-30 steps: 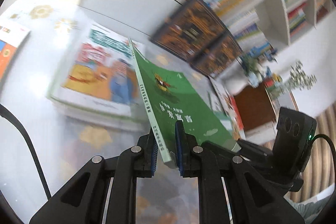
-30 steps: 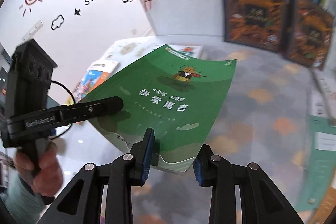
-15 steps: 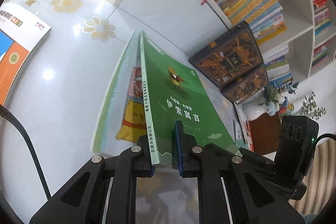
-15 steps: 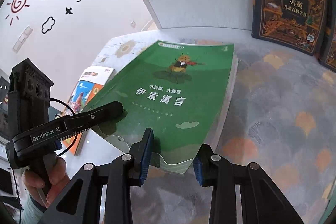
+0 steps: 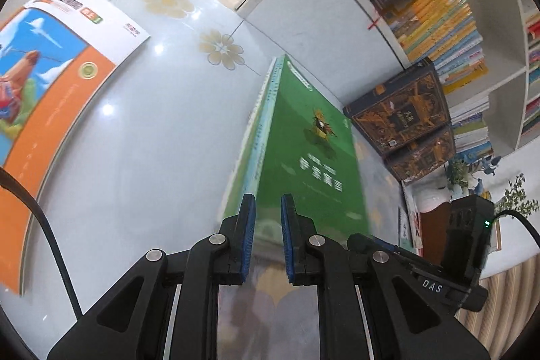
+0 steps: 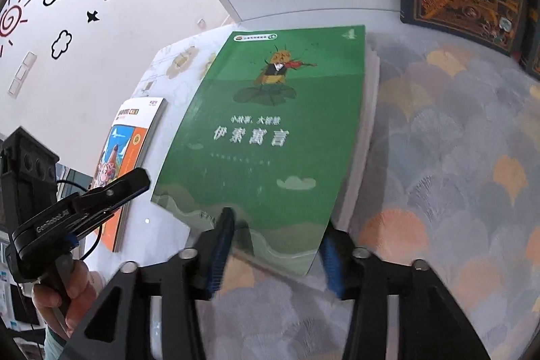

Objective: Organize books

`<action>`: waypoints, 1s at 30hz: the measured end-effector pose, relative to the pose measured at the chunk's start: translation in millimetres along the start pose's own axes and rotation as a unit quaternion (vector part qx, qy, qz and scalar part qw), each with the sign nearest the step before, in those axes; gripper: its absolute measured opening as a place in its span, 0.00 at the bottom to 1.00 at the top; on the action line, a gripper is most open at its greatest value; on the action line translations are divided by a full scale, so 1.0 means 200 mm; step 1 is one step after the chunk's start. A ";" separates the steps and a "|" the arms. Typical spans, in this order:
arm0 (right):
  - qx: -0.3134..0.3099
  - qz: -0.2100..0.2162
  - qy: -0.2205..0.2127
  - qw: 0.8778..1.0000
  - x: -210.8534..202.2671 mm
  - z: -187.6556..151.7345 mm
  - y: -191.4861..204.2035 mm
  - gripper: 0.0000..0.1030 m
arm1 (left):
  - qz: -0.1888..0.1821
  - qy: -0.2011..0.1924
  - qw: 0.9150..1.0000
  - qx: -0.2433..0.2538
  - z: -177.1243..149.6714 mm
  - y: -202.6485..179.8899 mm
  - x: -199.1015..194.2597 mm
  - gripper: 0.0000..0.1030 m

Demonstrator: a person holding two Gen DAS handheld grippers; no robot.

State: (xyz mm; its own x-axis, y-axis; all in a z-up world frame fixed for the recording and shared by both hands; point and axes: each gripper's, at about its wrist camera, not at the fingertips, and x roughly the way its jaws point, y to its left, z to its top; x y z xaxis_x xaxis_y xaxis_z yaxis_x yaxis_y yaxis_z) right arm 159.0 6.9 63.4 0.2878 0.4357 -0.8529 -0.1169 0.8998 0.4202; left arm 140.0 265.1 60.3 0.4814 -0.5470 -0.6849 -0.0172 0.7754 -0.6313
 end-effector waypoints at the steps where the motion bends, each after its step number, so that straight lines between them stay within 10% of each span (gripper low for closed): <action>1: 0.005 0.002 0.001 1.000 -0.01 -0.02 -0.02 0.54 | 0.001 0.000 1.000 0.007 -0.02 -0.03 -0.02 0.11; 17: 0.128 0.004 0.006 0.992 -0.51 -0.78 -0.78 0.54 | -0.043 0.130 0.985 0.109 -0.72 -0.84 0.20 0.23; 30: 0.305 -0.095 -0.092 0.943 -1.30 -1.51 -1.82 0.54 | -0.088 0.277 0.925 0.247 -1.59 -1.84 0.80 0.23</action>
State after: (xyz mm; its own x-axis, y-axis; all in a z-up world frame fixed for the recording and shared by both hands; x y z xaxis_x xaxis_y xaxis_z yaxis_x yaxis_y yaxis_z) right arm -160.9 -428.3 38.9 0.4158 0.2066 -0.8857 0.5062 0.7565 0.4141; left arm -55.0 -207.5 68.5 -0.0856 -0.6498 -0.7552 0.4865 0.6343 -0.6009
